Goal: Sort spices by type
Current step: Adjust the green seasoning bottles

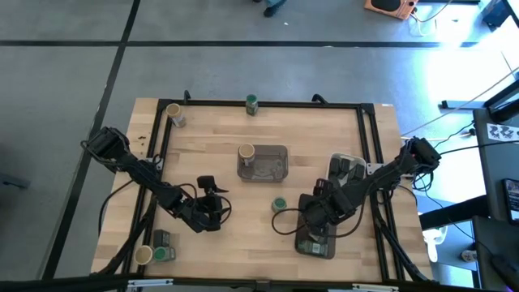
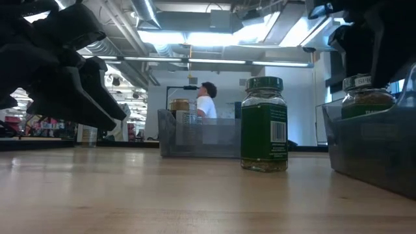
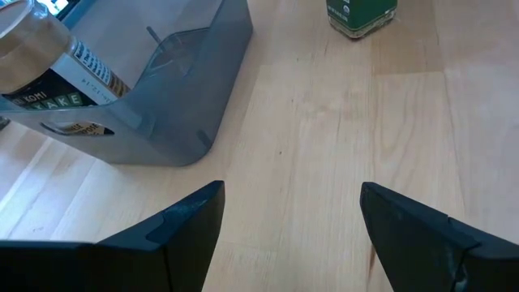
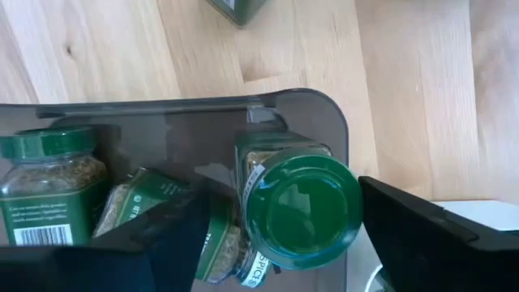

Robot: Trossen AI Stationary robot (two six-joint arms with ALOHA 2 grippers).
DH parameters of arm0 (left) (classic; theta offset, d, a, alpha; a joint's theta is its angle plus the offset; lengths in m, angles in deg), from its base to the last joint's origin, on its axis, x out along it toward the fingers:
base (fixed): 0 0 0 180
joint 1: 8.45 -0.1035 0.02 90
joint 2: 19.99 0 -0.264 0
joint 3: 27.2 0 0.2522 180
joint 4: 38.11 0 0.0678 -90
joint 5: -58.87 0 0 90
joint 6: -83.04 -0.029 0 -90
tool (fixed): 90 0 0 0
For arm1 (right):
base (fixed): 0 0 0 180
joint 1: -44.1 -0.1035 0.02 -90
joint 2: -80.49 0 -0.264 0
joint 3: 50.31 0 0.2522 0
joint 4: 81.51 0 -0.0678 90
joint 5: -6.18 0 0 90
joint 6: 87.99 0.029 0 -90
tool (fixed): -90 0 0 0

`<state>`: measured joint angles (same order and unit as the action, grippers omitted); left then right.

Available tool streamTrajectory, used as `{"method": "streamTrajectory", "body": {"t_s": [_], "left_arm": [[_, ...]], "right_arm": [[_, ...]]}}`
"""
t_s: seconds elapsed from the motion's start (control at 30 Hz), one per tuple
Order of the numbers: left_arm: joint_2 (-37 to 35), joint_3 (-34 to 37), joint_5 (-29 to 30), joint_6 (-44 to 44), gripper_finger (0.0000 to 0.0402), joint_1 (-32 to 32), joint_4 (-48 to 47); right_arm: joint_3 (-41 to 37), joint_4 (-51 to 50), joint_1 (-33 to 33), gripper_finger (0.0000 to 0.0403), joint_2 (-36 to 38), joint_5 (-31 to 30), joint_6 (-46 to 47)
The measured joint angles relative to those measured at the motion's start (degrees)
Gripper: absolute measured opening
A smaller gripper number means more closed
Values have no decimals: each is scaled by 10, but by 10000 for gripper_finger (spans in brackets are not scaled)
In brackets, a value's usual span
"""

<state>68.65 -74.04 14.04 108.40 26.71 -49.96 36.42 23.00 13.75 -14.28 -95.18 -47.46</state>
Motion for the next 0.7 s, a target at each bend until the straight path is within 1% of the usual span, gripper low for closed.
{"method": "streamTrajectory", "body": {"t_s": [0.07, 0.17, 0.27, 0.33, 0.57, 0.7], "left_arm": [[0, 0, 0, 0, 285, 0, 0], [0, 0, 0, 0, 285, 0, 0], [0, 0, 0, 1, 285, 0, -5], [0, 0, 0, 5, 285, 0, -11], [0, 0, 0, 12, 285, 0, -17], [0, 0, 0, 13, 285, 0, -17]], "right_arm": [[0, 0, 0, 289, 0, 4, 0], [0, 2, 0, 256, 0, 2, 0], [0, 2, 0, 225, 0, -18, -4], [-3, 6, 0, 214, 0, -25, -10], [-15, 9, 0, 213, 3, -26, -3], [4, -9, 0, 207, -1, -21, -2]]}}
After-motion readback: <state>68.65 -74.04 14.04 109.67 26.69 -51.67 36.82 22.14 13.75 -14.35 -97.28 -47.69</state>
